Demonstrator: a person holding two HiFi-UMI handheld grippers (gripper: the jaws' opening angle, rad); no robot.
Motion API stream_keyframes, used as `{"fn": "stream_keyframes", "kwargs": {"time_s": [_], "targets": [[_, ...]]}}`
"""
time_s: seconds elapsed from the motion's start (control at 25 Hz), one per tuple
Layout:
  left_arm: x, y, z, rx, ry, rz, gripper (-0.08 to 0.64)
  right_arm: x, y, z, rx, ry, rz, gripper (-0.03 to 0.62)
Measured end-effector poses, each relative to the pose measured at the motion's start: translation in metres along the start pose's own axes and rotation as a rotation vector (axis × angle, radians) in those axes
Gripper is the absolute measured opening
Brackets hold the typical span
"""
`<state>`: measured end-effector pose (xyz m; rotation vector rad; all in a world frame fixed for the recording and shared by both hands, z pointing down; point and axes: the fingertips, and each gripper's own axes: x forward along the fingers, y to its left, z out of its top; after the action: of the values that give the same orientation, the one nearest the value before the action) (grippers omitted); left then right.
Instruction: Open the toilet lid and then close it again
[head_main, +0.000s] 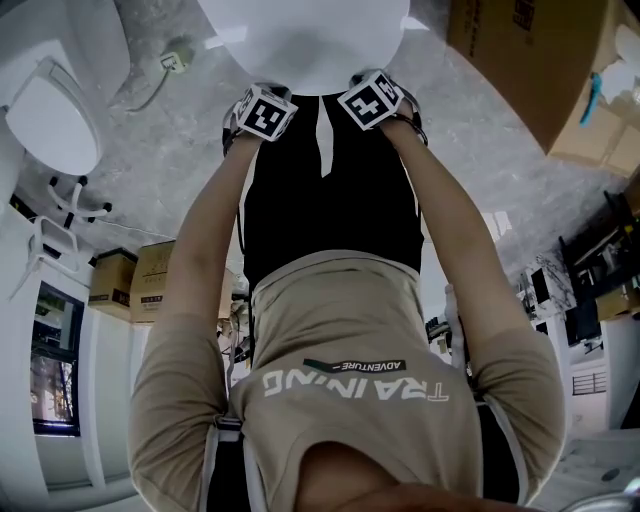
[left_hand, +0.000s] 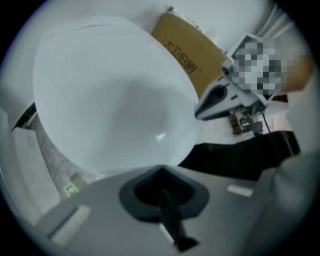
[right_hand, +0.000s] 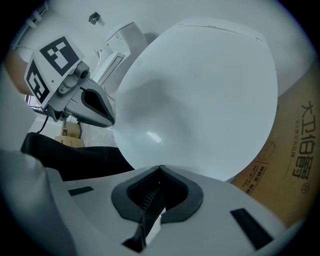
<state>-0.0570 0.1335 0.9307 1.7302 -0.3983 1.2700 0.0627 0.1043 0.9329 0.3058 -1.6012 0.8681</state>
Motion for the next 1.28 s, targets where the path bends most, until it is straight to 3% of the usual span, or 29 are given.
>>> {"fn": "stream_keyframes", "kwargs": {"time_s": [0.16,0.48,0.76,1.04,1.28], "targets": [[-0.001,0.004,-0.005,-0.002,0.026,0.019,0.003,0.001,-0.001,0.0,0.003,0.001,-0.021,0.014],[-0.011,0.002,0.006,-0.054,-0.022,0.039,0.003,-0.004,-0.003,-0.002,0.067,0.002,0.058,0.014],[-0.052,-0.008,0.019,-0.101,-0.031,0.064,0.003,-0.059,0.011,0.011,0.067,-0.075,0.11,0.014],[-0.149,-0.03,0.097,-0.03,-0.289,0.101,0.003,-0.147,0.008,0.041,0.02,-0.234,0.07,0.014],[-0.22,-0.037,0.132,-0.044,-0.451,0.153,0.003,-0.212,0.01,0.065,-0.03,-0.396,0.013,0.013]]}}
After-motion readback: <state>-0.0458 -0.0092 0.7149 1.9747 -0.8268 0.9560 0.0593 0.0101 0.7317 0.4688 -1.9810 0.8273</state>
